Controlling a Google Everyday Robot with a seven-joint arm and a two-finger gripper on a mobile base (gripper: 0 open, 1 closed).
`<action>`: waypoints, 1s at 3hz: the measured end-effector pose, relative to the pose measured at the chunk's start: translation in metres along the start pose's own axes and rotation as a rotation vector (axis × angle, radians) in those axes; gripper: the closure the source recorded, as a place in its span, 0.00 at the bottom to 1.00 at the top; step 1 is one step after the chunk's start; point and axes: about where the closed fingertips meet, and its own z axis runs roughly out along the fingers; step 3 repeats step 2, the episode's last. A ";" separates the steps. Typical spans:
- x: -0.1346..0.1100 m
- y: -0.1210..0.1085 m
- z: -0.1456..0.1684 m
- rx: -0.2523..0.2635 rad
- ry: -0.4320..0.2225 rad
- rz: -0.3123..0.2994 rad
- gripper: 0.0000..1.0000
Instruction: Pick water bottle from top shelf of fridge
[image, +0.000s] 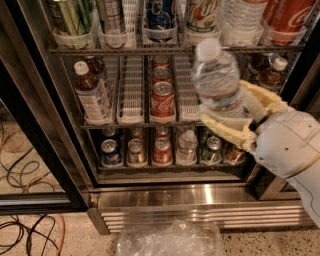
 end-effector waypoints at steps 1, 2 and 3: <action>-0.010 0.022 0.000 -0.083 -0.036 0.000 1.00; -0.010 0.022 0.000 -0.083 -0.036 0.000 1.00; -0.010 0.022 0.000 -0.083 -0.036 0.000 1.00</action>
Offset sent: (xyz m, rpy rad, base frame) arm -0.0142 0.0192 -0.0016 -0.0240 -0.0099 0.0858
